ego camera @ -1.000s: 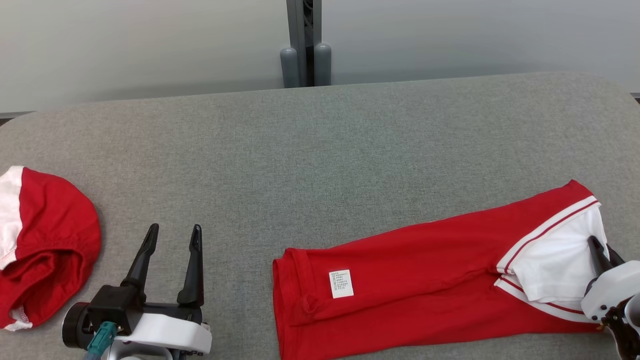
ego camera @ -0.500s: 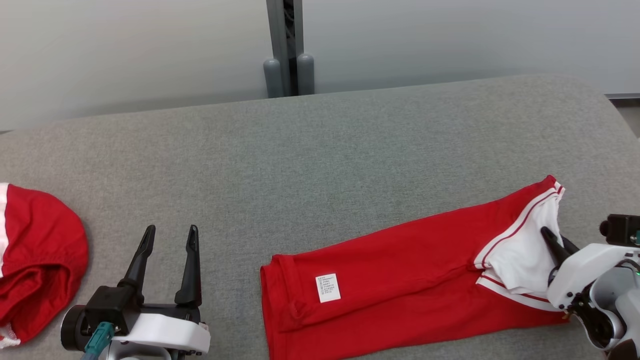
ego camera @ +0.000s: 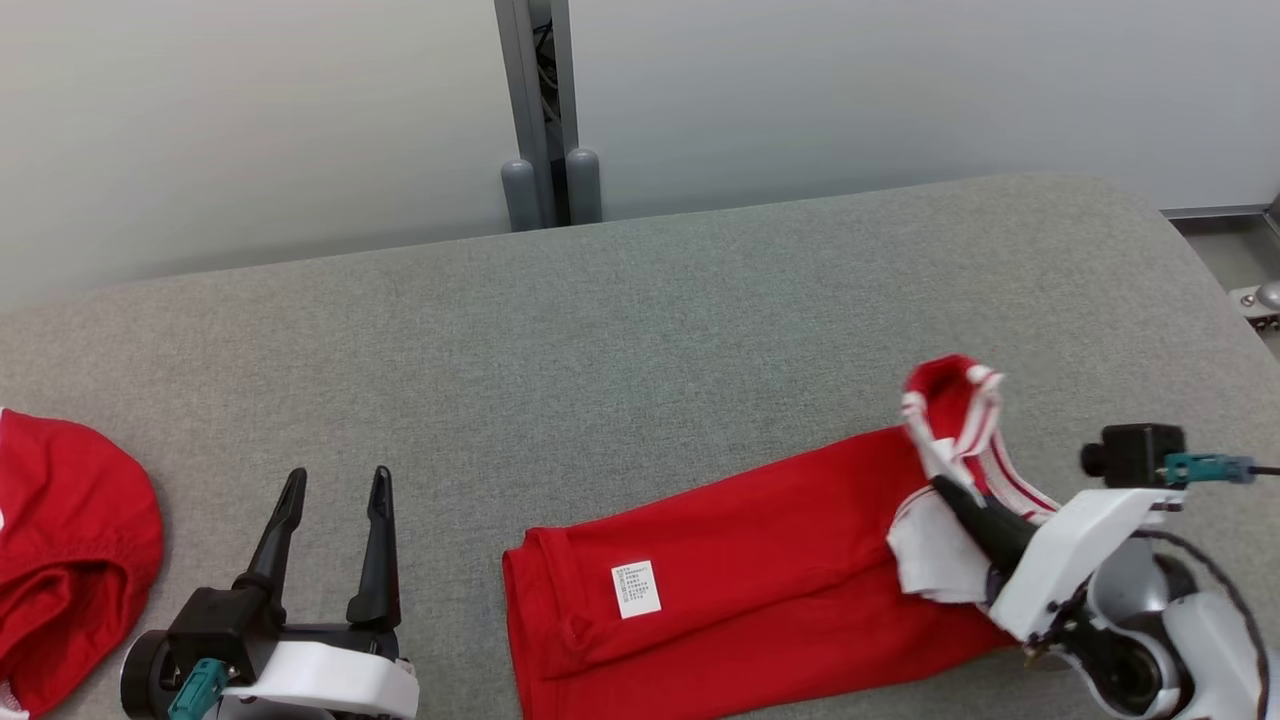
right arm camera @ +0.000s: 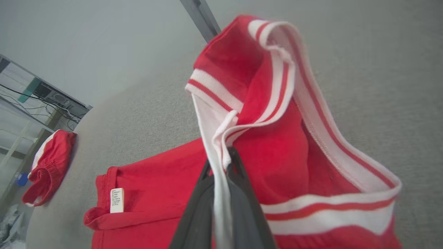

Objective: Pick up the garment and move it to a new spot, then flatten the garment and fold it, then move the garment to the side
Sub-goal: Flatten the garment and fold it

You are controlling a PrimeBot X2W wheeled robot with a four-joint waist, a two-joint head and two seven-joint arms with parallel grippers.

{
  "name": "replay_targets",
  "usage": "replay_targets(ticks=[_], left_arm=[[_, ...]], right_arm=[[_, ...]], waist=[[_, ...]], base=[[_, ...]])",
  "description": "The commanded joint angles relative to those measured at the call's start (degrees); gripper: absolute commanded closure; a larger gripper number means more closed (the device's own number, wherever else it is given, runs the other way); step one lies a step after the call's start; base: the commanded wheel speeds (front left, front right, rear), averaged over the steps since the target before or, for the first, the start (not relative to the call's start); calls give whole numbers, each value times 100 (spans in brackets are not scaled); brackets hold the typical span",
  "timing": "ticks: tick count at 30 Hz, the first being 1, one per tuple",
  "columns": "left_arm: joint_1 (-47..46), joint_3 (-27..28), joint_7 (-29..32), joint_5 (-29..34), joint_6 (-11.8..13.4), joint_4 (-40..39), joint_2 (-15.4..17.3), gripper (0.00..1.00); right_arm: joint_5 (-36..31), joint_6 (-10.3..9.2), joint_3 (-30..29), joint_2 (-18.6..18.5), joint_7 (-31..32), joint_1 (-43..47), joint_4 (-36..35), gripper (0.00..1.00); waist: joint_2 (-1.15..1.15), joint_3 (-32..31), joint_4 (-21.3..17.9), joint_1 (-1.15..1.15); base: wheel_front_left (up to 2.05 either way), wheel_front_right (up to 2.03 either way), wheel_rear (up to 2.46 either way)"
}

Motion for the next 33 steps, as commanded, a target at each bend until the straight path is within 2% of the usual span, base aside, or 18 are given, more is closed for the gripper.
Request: replay_targets(ticks=[1, 7, 11, 14, 23, 33], left_arm=[[8, 10, -27, -50, 18, -6, 18, 0], [29, 22, -27, -70, 20, 11, 18, 0], [-5, -26, -27, -105, 36, 31, 19, 0], [-46, -49, -27, -118, 48, 48, 18, 0], [-156, -134, -27, -157, 58, 74, 18, 0], [-261, -240, -27, -203, 67, 106, 17, 0]], right_arm=[[0, 5, -48, 53, 84, 81, -88, 100], [-176, 6, -420, 880, 947, 605, -1141, 100], [-266, 5, -478, 1204, 1430, 899, -1710, 100], [-200, 5, -441, 1281, 1635, 1073, -1970, 100], [870, 8, 181, 1287, 1074, 1062, -1866, 100], [1566, 8, 785, 1284, 366, 599, -1132, 100]], waist=[[0, 2, 6, 0], [0, 25, 54, 0], [0, 50, 127, 0], [0, 75, 196, 0], [0, 210, 483, 0], [0, 413, 867, 0]], base=[[0, 0, 0], [0, 0, 0], [0, 0, 0], [0, 0, 0], [0, 0, 0], [0, 0, 0]])
